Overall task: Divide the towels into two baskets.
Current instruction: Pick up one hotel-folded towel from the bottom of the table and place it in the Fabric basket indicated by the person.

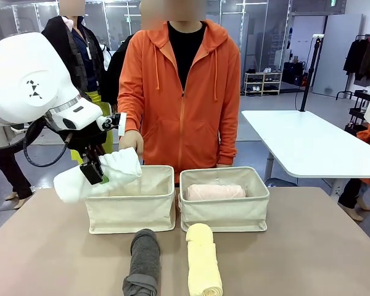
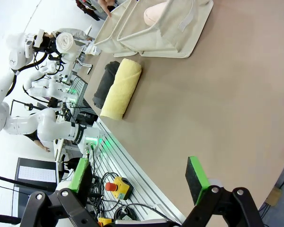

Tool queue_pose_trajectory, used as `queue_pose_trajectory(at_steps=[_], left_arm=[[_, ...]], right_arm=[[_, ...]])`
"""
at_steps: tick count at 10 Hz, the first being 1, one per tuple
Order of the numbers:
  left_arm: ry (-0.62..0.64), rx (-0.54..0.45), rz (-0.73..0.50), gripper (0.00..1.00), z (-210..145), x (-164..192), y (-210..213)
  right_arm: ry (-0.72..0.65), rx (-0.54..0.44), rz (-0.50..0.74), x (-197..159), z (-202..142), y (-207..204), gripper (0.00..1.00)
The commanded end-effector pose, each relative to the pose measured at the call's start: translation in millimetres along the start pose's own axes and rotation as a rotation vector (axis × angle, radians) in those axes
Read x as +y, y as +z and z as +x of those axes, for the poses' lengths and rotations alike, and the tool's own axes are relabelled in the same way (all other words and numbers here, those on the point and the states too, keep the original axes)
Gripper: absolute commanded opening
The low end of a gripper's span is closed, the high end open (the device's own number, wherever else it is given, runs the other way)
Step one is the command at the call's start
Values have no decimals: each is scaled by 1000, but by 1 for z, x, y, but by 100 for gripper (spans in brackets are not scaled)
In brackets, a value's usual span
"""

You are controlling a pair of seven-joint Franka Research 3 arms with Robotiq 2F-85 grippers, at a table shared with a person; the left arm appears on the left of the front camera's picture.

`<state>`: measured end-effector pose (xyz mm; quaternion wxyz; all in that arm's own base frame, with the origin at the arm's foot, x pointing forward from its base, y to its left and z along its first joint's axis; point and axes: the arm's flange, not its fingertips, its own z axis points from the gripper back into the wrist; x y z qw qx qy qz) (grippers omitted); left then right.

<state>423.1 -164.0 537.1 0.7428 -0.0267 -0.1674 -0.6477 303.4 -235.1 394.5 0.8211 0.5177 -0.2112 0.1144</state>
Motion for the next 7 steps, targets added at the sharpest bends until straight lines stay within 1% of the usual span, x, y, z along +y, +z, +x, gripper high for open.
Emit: queue_pose_trajectory(at_steps=[1, 2, 4, 5, 7], left_arm=[[-117, -44, 54, 36, 14, 27, 1], [-158, -48, 45, 36, 20, 48, -3], [-216, 44, 57, 36, 29, 74, -20], [-253, 111, 92, 36, 35, 82, -34], [-304, 105, 97, 36, 36, 103, -60]], right_arm=[[-12, 3, -9, 3, 0, 1, 100], [-12, 3, -9, 3, 0, 1, 100], [-12, 3, -9, 3, 0, 1, 100], [-12, 3, -9, 3, 0, 1, 100], [-12, 3, -9, 3, 0, 1, 100]])
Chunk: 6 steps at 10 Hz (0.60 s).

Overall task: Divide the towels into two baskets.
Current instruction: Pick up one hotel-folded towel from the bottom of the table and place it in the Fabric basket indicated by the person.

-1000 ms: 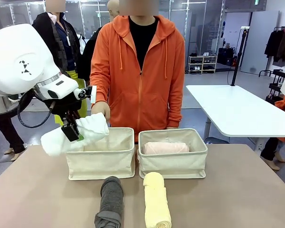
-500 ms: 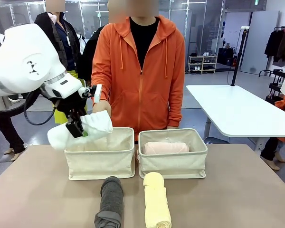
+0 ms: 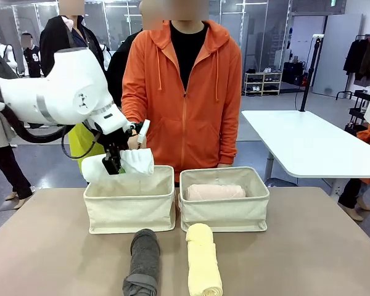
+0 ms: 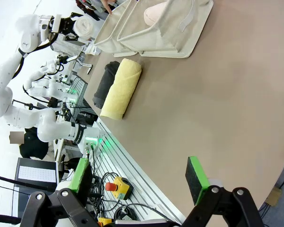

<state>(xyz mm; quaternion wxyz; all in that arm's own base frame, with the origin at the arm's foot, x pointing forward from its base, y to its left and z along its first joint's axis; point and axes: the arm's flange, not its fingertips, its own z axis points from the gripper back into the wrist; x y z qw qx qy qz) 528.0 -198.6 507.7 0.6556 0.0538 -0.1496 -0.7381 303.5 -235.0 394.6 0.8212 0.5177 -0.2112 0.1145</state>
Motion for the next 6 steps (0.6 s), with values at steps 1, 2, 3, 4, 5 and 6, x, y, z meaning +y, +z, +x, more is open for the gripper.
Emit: queue_pose_trajectory(at_steps=[1, 2, 3, 4, 5, 6], left_arm=[[-11, -11, 36, 36, -5, 20, -13], [-12, -17, 51, 36, -7, 27, -25], [-20, -3, 65, 36, -9, 34, -37], [-39, 25, 48, 36, -12, 46, -52], [-24, 22, 10, 36, -14, 56, -68], [-2, 16, -10, 36, -16, 62, -84]], right_arm=[[-12, 2, -9, 3, 0, 1, 100], [-12, 2, -9, 3, 0, 1, 100], [-12, 2, -9, 3, 0, 1, 100], [-12, 2, -9, 3, 0, 1, 100], [-12, 2, -9, 3, 0, 1, 100], [-12, 2, -9, 3, 0, 1, 100]])
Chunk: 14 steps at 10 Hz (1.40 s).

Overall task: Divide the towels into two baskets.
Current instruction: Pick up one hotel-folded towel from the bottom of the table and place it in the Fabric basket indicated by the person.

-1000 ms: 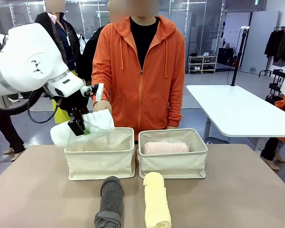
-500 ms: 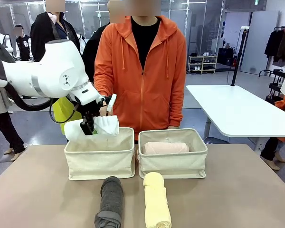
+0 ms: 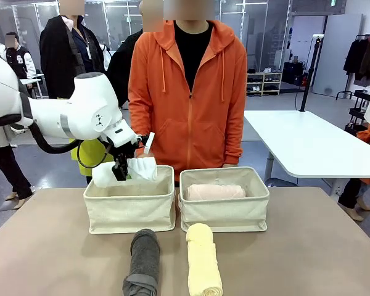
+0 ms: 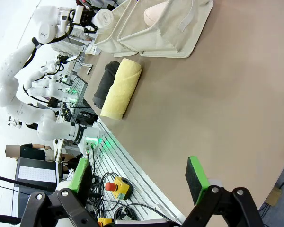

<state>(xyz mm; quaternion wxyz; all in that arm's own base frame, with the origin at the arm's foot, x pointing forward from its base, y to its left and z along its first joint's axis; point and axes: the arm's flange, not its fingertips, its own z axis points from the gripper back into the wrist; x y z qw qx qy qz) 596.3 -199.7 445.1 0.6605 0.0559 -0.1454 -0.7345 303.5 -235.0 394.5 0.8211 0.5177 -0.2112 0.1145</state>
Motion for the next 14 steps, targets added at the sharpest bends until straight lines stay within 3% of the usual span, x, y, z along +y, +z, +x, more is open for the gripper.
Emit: queue_pose_trajectory(at_steps=[1, 3, 5, 7, 13, 14], left_arm=[[-1, 11, -13, 36, -1, 19, -19], [14, 43, 18, 39, -4, 22, -40], [8, 82, 5, 75, -6, 23, -51], [7, 79, -4, 100, -5, 24, -53], [55, 101, 25, 100, -9, 7, -36], [14, 76, -5, 100, -3, 21, -52]], right_arm=[[-12, 3, -9, 3, 0, 1, 100], [-12, 3, -9, 3, 0, 1, 100], [-12, 3, -9, 3, 0, 1, 100], [-12, 3, -9, 3, 0, 1, 100], [-12, 3, -9, 3, 0, 1, 100], [-12, 3, -9, 3, 0, 1, 100]])
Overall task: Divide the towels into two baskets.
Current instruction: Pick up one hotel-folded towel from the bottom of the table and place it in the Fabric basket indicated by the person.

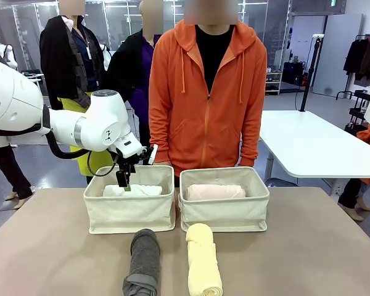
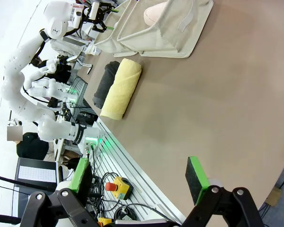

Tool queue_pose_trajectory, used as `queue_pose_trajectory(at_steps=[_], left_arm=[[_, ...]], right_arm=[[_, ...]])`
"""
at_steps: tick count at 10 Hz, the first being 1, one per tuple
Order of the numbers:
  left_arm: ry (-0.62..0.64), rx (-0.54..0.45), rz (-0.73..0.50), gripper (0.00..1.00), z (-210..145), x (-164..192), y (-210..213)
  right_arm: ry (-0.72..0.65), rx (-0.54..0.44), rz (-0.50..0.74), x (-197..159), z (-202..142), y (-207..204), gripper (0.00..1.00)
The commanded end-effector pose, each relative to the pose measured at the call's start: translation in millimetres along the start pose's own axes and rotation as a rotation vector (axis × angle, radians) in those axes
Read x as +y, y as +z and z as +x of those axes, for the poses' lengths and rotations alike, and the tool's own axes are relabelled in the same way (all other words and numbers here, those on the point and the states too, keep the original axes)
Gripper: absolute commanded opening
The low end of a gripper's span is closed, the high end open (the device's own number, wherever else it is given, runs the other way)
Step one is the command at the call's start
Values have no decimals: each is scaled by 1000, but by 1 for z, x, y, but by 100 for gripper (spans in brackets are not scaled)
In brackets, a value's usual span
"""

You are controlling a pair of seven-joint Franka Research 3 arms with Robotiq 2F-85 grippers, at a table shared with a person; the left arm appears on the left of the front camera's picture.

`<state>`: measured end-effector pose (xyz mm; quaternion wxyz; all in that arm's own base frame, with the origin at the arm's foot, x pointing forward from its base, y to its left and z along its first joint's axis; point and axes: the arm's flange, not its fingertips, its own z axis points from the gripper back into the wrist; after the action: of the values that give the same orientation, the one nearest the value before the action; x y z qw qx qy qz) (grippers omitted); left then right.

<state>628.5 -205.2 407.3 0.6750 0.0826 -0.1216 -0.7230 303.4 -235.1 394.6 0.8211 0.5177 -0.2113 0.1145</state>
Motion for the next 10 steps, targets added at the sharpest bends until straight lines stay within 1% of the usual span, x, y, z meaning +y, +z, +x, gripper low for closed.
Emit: queue_pose_trajectory(at_steps=[1, 10], left_arm=[[-13, 0, -7, 100, 0, 0, -6], [-5, -6, -12, 100, 4, -2, -7]], right_arm=[[-12, 3, -9, 3, 0, 1, 100], [-12, 3, -9, 3, 0, 1, 100]])
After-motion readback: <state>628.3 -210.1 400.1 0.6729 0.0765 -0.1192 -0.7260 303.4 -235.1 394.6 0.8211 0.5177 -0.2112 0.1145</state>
